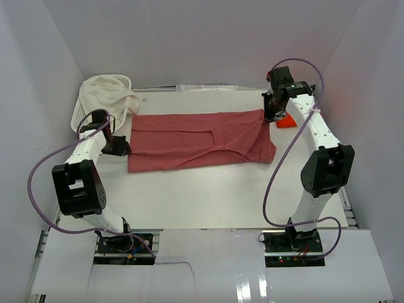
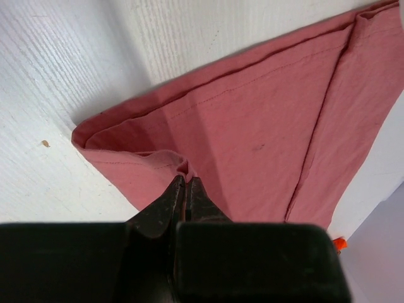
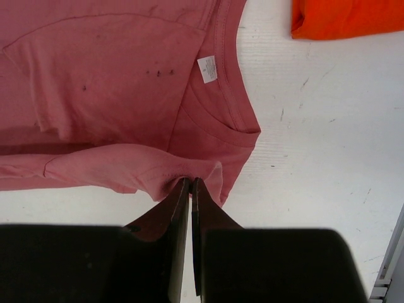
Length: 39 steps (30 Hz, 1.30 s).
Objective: Fold and stack the t-shirts
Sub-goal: Fold the other side of the tshirt into a rectangle
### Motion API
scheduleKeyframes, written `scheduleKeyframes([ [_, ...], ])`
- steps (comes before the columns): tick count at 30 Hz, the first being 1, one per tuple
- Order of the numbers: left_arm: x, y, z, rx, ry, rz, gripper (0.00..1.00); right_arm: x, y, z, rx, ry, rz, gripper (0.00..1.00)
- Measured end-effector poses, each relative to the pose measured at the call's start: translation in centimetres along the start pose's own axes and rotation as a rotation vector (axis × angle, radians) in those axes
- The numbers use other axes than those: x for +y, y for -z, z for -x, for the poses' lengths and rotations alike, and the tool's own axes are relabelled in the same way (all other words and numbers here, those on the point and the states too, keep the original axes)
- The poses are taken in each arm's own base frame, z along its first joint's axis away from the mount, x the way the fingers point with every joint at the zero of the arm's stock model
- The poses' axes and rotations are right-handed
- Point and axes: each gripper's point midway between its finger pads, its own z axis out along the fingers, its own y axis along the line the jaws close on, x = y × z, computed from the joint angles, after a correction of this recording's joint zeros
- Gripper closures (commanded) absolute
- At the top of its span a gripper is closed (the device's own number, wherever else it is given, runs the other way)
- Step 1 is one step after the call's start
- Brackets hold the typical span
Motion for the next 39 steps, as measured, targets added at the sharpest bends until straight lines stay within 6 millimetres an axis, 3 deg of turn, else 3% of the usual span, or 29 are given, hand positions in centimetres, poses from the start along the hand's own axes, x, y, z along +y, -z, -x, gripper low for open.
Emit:
scheduleKeyframes([
  [35, -3.2, -2.5, 1.2, 0.008, -0.015, 0.011, 1.00, 0.9, -4.6, 4.5, -0.013, 0.021, 0.003, 0.92],
  [38, -3.4, -2.9, 1.3, 0.009, -0.016, 0.016, 1.00, 0.9, -5.4, 4.5, -0.004, 0.022, 0.002, 0.87],
  [39, -3.5, -3.0, 1.3, 0.010, -0.018, 0.017, 0.99, 0.9, -5.6, 4.4, 0.002, 0.023, 0.001, 0.81],
])
